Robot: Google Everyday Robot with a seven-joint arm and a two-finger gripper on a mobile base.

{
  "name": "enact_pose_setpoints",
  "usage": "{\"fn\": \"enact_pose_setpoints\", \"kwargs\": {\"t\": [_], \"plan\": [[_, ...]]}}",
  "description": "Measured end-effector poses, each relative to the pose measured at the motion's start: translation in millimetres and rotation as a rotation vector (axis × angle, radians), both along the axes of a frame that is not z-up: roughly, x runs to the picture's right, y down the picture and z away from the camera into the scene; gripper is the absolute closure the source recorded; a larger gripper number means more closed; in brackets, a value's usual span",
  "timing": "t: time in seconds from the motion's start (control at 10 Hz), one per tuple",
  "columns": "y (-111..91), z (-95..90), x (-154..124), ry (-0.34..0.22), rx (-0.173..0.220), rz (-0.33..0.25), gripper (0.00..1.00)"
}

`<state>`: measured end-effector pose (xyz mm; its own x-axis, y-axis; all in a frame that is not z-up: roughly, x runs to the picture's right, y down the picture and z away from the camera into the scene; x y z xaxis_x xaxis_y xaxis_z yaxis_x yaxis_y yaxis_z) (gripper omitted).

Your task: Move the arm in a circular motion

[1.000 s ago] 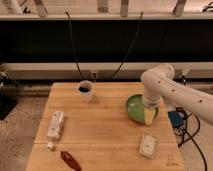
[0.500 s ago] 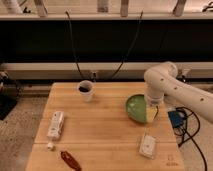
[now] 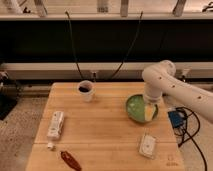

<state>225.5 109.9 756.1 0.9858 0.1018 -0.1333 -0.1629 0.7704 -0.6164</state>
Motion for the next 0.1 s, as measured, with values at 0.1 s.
{"fn": "enact_pose_setpoints", "kwargs": {"t": [0.1], "plan": [[0.1,-0.1,-2.0,0.001,-0.001,-0.002,0.2]]}}
